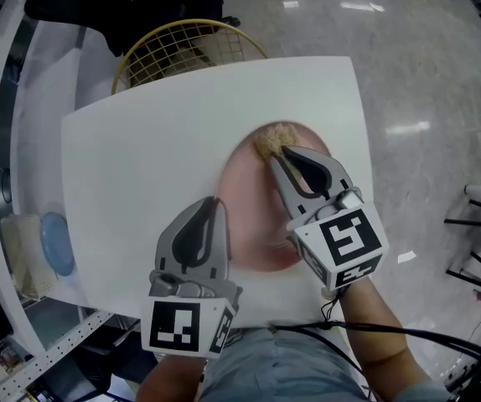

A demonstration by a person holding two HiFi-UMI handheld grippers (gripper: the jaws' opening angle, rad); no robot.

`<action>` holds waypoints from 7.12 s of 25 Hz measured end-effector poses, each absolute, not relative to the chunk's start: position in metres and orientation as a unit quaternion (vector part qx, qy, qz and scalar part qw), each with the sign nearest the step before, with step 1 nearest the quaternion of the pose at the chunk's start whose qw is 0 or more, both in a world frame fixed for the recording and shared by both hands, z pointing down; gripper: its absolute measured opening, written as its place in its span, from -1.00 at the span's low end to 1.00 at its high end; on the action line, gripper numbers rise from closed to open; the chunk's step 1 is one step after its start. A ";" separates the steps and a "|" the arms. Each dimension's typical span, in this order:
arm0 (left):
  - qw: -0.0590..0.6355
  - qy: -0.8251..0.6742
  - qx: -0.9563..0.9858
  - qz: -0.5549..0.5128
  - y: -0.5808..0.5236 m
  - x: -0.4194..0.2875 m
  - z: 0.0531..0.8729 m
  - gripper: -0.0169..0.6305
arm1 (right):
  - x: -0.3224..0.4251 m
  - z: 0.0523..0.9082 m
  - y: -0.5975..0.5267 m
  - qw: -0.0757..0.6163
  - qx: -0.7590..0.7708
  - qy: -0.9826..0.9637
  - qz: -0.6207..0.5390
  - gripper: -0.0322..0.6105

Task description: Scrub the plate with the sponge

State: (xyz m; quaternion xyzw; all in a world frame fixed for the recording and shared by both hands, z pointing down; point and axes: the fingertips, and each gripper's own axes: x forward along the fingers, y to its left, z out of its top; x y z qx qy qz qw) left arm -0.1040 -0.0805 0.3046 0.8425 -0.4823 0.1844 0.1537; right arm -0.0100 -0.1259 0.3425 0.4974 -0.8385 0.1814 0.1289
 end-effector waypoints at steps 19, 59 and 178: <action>0.159 -0.491 0.835 0.189 -0.084 -0.103 0.309 -0.88 | -0.051 0.331 -0.082 0.117 0.420 -0.886 0.160 -0.74; 0.155 -0.488 0.834 0.206 -0.071 -0.098 0.318 -0.88 | -0.046 0.371 0.034 0.144 0.339 -0.902 0.225 -0.74; 0.178 -0.467 0.844 0.195 -0.058 -0.099 0.319 -0.89 | 0.007 0.370 -0.035 0.162 0.444 -0.861 0.189 -0.73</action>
